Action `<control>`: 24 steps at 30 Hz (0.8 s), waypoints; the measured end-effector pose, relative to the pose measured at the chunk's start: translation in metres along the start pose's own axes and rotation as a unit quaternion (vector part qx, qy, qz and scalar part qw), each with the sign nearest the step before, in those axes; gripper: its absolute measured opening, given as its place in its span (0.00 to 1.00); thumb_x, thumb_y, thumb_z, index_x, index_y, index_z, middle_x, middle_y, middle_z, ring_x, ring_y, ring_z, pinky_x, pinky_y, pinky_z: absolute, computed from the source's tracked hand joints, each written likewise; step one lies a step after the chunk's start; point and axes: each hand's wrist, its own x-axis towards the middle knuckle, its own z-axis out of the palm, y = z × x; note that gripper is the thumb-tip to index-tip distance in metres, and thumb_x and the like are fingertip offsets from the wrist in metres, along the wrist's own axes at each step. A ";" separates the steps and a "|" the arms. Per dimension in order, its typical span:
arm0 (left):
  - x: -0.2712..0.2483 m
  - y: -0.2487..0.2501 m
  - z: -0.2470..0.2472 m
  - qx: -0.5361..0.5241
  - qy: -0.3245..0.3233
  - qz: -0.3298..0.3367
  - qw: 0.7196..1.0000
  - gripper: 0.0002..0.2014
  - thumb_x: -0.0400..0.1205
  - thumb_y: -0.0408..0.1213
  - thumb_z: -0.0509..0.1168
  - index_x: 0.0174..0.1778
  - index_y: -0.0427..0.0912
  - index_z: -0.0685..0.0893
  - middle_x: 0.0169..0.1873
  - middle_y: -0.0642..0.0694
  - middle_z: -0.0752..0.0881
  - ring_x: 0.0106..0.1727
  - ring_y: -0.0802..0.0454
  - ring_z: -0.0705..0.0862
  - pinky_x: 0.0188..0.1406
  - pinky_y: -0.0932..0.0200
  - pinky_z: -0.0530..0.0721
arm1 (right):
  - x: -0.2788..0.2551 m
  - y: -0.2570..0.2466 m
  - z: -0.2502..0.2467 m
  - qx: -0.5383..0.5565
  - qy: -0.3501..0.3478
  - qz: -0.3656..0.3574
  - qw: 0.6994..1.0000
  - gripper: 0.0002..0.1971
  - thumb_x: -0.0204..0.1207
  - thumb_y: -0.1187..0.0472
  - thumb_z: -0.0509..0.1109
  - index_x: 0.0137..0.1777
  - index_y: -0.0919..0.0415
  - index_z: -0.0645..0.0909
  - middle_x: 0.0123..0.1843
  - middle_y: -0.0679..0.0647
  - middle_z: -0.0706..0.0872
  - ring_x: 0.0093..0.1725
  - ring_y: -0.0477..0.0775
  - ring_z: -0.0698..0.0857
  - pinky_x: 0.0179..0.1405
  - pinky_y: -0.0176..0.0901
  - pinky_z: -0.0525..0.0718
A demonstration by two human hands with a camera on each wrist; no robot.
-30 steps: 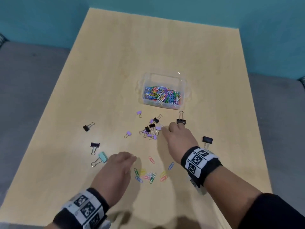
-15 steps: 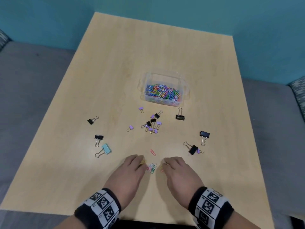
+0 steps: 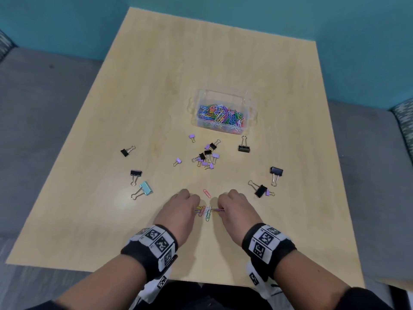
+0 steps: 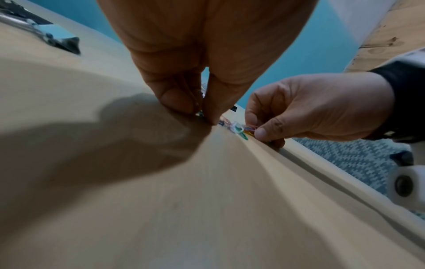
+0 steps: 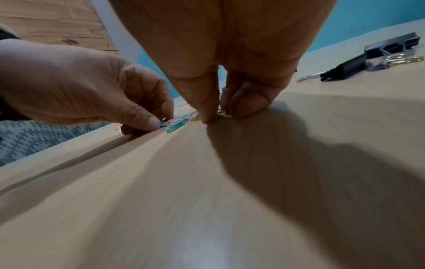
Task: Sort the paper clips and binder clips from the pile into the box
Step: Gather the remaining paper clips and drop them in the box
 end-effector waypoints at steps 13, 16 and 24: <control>0.007 0.018 -0.002 -0.025 -0.013 -0.003 1.000 0.09 0.79 0.33 0.61 0.50 0.51 0.79 0.47 0.50 0.72 0.48 0.50 0.71 0.41 0.58 0.70 | 0.007 -0.011 -0.003 -0.022 -0.024 -0.047 0.998 0.10 0.80 0.64 0.62 0.60 0.56 0.72 0.56 0.56 0.73 0.53 0.59 0.74 0.44 0.47 0.73; 0.009 0.021 -0.006 -0.012 -0.022 -0.011 1.000 0.10 0.78 0.32 0.59 0.49 0.50 0.80 0.44 0.50 0.71 0.44 0.51 0.70 0.41 0.59 0.68 | 0.008 -0.012 -0.005 -0.043 -0.030 -0.039 0.998 0.13 0.77 0.69 0.62 0.58 0.56 0.71 0.55 0.56 0.73 0.48 0.57 0.73 0.41 0.45 0.69; 0.006 0.034 -0.018 0.020 -0.031 -0.038 0.999 0.12 0.78 0.31 0.58 0.56 0.45 0.75 0.51 0.43 0.77 0.45 0.47 0.71 0.39 0.58 0.66 | 0.006 -0.016 -0.015 -0.069 -0.046 -0.037 0.996 0.13 0.74 0.72 0.60 0.56 0.60 0.72 0.53 0.58 0.72 0.38 0.55 0.66 0.33 0.44 0.62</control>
